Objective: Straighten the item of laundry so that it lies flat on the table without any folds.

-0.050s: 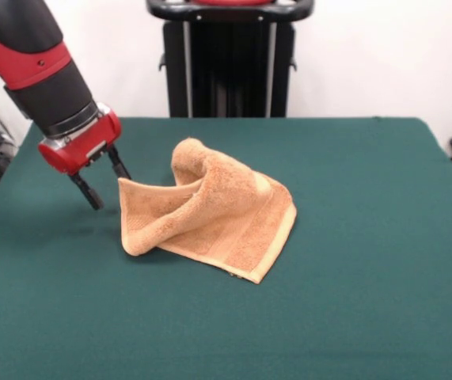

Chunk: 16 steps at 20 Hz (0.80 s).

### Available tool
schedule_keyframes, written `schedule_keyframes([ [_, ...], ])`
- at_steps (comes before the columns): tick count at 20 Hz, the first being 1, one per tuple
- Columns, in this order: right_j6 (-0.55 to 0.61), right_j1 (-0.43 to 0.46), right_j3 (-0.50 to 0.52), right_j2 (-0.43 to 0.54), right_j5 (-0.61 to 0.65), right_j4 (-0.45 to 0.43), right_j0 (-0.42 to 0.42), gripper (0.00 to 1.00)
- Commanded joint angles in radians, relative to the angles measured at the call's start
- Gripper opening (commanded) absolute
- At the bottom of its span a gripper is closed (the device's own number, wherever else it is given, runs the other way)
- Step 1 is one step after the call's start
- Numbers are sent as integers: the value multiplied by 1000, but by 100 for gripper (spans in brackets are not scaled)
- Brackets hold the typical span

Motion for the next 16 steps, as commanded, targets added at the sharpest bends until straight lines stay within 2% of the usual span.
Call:
schedule_keyframes([
  [1, -129, 67, 0, 14, -11, 22, 40, 100],
  [8, -131, 69, -1, 14, -11, 24, 36, 100],
  [16, -132, 87, 19, 55, -61, 43, 3, 100],
])
